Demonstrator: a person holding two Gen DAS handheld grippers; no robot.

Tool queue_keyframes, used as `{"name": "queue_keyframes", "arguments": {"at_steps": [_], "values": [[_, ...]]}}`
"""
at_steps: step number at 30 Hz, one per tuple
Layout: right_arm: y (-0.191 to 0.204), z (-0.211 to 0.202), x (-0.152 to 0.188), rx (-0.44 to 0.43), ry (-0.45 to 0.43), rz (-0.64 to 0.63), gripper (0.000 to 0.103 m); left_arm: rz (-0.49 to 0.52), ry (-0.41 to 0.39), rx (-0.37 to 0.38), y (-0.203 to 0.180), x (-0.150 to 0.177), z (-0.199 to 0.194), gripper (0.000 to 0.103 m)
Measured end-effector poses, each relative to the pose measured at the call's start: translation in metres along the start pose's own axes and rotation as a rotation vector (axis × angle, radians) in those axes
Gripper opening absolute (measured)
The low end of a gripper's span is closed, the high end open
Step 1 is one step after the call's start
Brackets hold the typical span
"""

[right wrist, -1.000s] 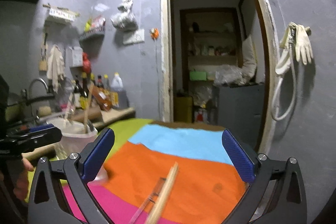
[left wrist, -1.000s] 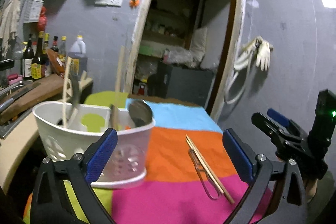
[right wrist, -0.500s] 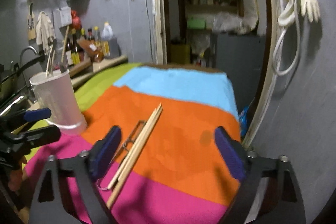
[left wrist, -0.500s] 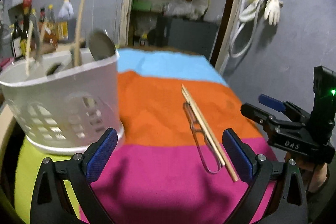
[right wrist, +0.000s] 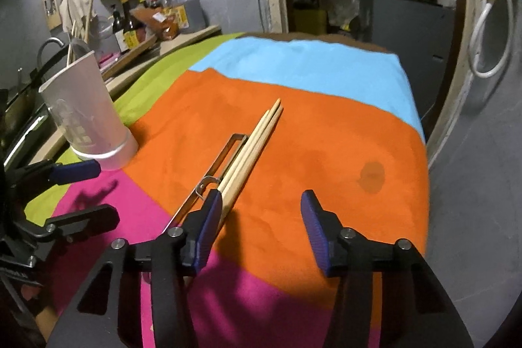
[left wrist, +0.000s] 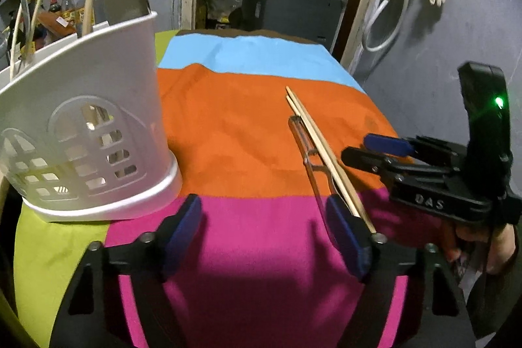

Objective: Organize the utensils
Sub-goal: 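Move both tools back down toward the remaining chopsticks and peeler, then grasp the metal peeler with the left tool while the right tool grasps a chopstick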

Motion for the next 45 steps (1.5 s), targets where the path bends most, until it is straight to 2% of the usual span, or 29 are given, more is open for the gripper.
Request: {"name": "queue_keyframes", "arguments": {"at_steps": [2, 5, 17, 22, 26, 28, 29, 32, 36, 38, 45], "values": [[0.001, 0.006, 0.0, -0.01, 0.019, 0.0, 0.045, 0.003, 0.012, 0.004, 0.0, 0.002, 0.001, 0.063], [0.001, 0.013, -0.003, -0.018, 0.042, 0.005, 0.045, 0.008, 0.017, 0.0, 0.001, 0.004, 0.001, 0.063], [-0.013, 0.017, -0.002, 0.061, 0.122, -0.048, 0.044, 0.051, 0.029, 0.018, -0.01, 0.005, 0.004, 0.059], [-0.017, 0.022, 0.001, -0.011, 0.135, 0.009, 0.045, 0.046, 0.039, 0.03, -0.012, 0.002, 0.01, 0.058], [-0.018, 0.032, -0.007, 0.049, 0.15, -0.048, 0.045, 0.04, 0.044, 0.027, -0.012, 0.003, 0.013, 0.058], [-0.021, 0.034, -0.01, 0.056, 0.153, -0.054, 0.039, 0.036, 0.048, 0.036, -0.013, 0.003, 0.013, 0.056], [-0.023, 0.033, -0.01, 0.051, 0.152, -0.048, 0.029, 0.035, 0.05, 0.042, -0.014, 0.003, 0.014, 0.055], [-0.033, 0.026, -0.005, 0.046, 0.148, -0.032, 0.013, 0.046, 0.054, 0.056, -0.019, 0.002, 0.015, 0.054], [-0.042, 0.015, 0.006, 0.037, 0.139, -0.007, 0.013, 0.071, 0.073, 0.074, -0.031, -0.002, 0.023, 0.049], [-0.045, 0.011, 0.009, 0.028, 0.133, 0.007, 0.012, 0.075, 0.086, 0.077, -0.034, -0.006, 0.031, 0.04], [-0.048, 0.007, 0.013, 0.001, 0.118, 0.027, 0.012, 0.017, 0.168, 0.093, -0.034, -0.021, 0.062, 0.027]]}}
Point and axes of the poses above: each gripper's, at about its wrist camera, not at the fingertips, and z roughly the way its jaws point, y to its left, x to its underside, the point moved 9 cm from there along z, roughly the way its jaws point, and after that the axes turned 10 degrees about -z, right-handed, at the moved point
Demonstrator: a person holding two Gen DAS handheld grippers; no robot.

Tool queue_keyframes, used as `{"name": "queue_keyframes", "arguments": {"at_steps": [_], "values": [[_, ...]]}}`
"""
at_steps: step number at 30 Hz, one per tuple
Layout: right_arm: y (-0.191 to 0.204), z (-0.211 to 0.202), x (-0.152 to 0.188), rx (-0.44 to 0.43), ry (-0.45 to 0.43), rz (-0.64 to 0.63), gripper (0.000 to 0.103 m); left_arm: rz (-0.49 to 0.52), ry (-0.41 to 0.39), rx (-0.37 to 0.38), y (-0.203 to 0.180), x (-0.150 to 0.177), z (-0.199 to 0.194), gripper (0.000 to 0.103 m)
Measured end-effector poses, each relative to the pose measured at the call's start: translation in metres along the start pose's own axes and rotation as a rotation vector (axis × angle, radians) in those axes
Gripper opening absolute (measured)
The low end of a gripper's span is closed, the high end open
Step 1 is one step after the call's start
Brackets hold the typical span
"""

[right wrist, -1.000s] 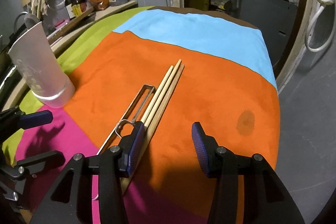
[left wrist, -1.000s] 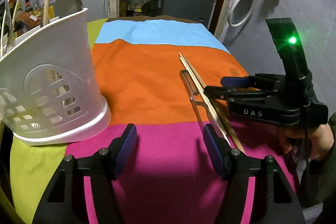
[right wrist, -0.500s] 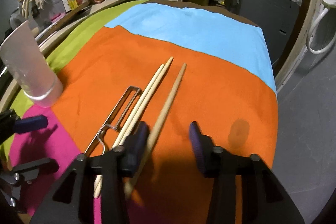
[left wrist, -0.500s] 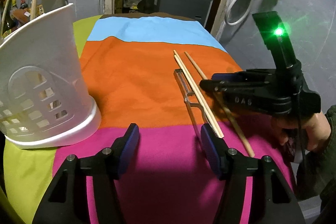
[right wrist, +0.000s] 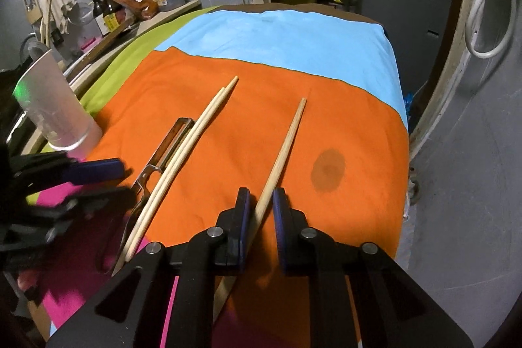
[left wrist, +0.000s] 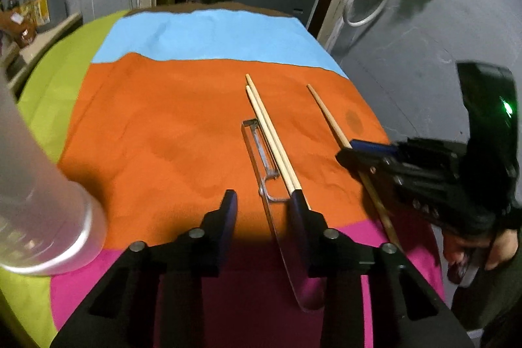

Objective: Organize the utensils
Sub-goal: 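Grasp the metal peeler with the left tool while the right tool grasps a chopstick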

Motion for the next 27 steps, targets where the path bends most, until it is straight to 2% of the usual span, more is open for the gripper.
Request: {"name": "queue_keyframes", "arguments": {"at_steps": [4, 8, 12, 14, 15, 16, 18, 23, 25, 27], "values": [[-0.001, 0.001, 0.0, -0.015, -0.007, 0.011, 0.012, -0.03, 0.023, -0.002, 0.004, -0.008, 0.004, 0.022], [-0.005, 0.004, -0.003, -0.048, -0.017, 0.07, 0.013, -0.074, 0.048, 0.023, 0.01, -0.011, 0.01, 0.022], [-0.007, 0.013, -0.014, -0.049, -0.004, 0.104, 0.013, -0.01, 0.074, -0.013, 0.006, -0.012, 0.011, 0.022], [-0.007, 0.018, -0.019, -0.038, 0.017, 0.111, 0.013, -0.009, 0.093, -0.016, 0.006, -0.012, 0.011, 0.021], [-0.006, 0.019, -0.021, -0.034, 0.026, 0.11, 0.013, -0.011, 0.101, -0.012, 0.006, -0.01, 0.01, 0.019], [-0.006, 0.02, -0.023, -0.037, 0.025, 0.12, 0.013, -0.019, 0.112, -0.001, 0.005, -0.009, 0.01, 0.012], [-0.007, 0.02, -0.022, -0.035, 0.028, 0.128, 0.011, -0.051, 0.121, 0.004, 0.007, -0.008, 0.009, 0.011], [-0.007, 0.012, -0.015, -0.082, 0.017, 0.198, 0.005, -0.074, 0.09, 0.013, 0.007, 0.004, -0.005, 0.011], [-0.005, 0.005, -0.01, -0.094, -0.023, 0.239, 0.005, -0.059, 0.06, 0.012, 0.007, 0.009, -0.014, 0.011], [-0.003, -0.006, -0.005, -0.108, -0.08, 0.294, 0.005, -0.04, 0.005, 0.029, 0.006, 0.015, -0.03, 0.007]]}}
Point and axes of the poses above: each gripper's, at about its wrist camera, not at the fingertips, and z roughly the way its jaws point, y to its left, x to its underside, the point moved 9 cm from there along z, roughly the way its jaws point, and after that the axes turned 10 degrees about -z, right-handed, at the moved point
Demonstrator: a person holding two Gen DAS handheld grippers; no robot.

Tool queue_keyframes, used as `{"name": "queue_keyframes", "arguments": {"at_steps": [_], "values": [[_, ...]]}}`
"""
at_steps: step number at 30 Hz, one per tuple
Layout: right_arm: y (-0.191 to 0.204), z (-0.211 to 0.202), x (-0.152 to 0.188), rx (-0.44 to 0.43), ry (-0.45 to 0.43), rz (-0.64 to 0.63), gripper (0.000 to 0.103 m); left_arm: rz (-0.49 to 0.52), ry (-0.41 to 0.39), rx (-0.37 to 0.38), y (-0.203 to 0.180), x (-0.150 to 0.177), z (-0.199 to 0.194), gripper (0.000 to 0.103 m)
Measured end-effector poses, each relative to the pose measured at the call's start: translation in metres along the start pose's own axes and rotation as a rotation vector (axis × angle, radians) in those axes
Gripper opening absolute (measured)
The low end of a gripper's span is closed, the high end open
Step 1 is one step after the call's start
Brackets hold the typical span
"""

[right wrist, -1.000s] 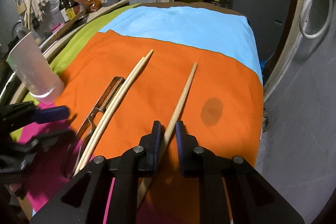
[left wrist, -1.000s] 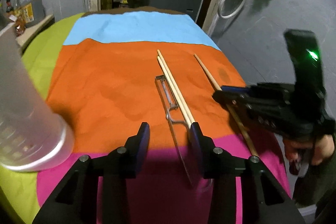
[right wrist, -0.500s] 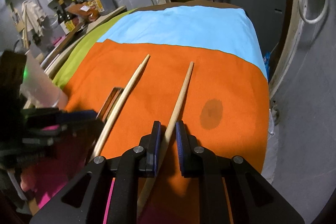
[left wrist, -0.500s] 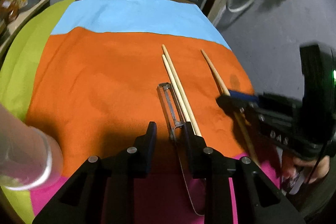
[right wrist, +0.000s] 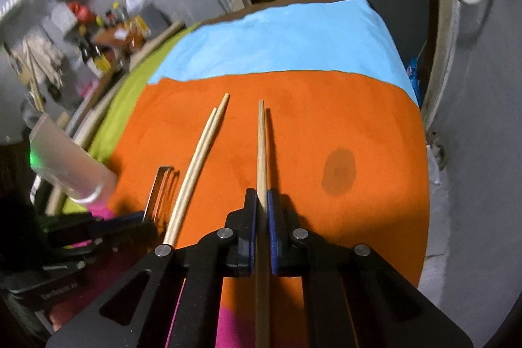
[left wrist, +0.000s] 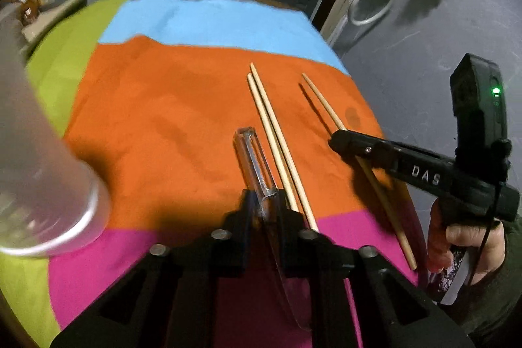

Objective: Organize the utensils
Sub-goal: 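Grasp the metal peeler with the left tool while the right tool grasps a chopstick, then lift the peeler with the left tool over the basket while the right tool carries the chopstick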

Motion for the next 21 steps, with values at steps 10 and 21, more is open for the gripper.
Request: {"name": "queue_keyframes", "arguments": {"at_steps": [10, 21], "values": [[0.048, -0.053, 0.008, -0.071, -0.267, 0.009, 0.005, 0.025, -0.178, 0.07, -0.003, 0.021, -0.057, 0.005], [0.127, -0.106, -0.04, -0.071, -0.64, -0.151, 0.005, 0.093, -0.596, 0.077, -0.013, -0.003, -0.154, 0.005]]}}
Point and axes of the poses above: each gripper's, at about its wrist camera, not at the fingertips, and z roughly the way its jaws point, y to its left, x to its underside, the point moved 9 cm from there along z, roughly the way its jaws point, and after that the axes turned 10 degrees about -z, right-handed, at the moved point
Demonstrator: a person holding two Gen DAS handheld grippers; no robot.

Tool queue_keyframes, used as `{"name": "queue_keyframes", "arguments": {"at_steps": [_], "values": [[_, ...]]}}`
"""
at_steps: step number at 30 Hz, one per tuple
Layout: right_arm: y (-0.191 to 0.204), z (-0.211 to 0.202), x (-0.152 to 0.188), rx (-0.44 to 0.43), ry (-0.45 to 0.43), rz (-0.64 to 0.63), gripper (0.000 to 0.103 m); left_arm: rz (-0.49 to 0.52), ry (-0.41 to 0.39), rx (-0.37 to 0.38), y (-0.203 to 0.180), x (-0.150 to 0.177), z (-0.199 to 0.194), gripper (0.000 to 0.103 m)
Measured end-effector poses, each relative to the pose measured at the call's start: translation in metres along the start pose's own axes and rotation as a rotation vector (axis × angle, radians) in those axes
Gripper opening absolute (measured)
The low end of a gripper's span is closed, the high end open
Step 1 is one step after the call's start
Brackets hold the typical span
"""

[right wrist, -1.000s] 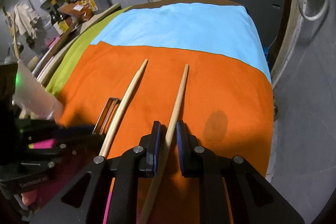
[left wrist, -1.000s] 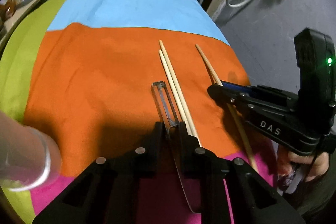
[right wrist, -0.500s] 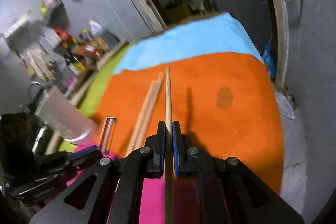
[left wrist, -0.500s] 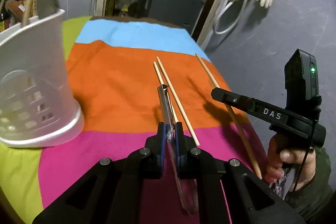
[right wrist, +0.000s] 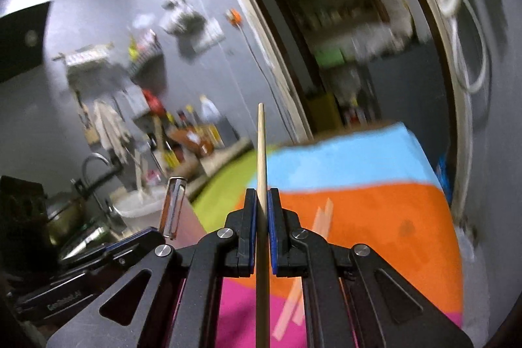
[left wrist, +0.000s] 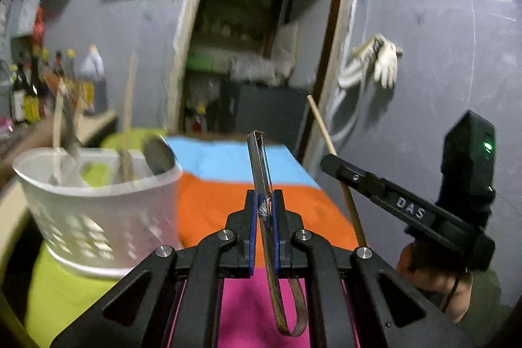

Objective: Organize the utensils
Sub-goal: 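Lift the peeler with the left tool over the basket while the right tool carries the chopstick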

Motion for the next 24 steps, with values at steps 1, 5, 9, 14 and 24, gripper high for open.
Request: {"name": "queue_keyframes", "arguments": {"at_steps": [1, 5, 9, 14, 24], "values": [[0.009, 0.001, -0.008, -0.001, -0.042, -0.019, 0.005, 0.001, -0.021, -0.008, 0.003, -0.007, -0.004, 0.005], [0.044, 0.01, -0.037, -0.024, -0.181, -0.075, 0.005, -0.012, -0.095, -0.047, 0.027, -0.037, -0.021, 0.005], [0.07, 0.029, -0.063, -0.047, -0.285, -0.065, 0.005, -0.041, -0.164, -0.1, 0.065, -0.068, -0.038, 0.005], [0.086, 0.06, -0.087, -0.009, -0.371, -0.011, 0.005, -0.063, -0.242, -0.166, 0.121, -0.105, -0.056, 0.005], [0.103, 0.1, -0.09, 0.087, -0.434, 0.014, 0.005, -0.123, -0.352, -0.285, 0.213, -0.126, -0.053, 0.005]]}}
Point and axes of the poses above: each gripper's, at about its wrist camera, not at the fingertips, and z roughly the way its jaws point, y to its left, x to its underside, the point moved 9 cm from there along z, roughly the way its jaws point, and after that the axes turned 10 degrees about -z, right-handed, at the moved point
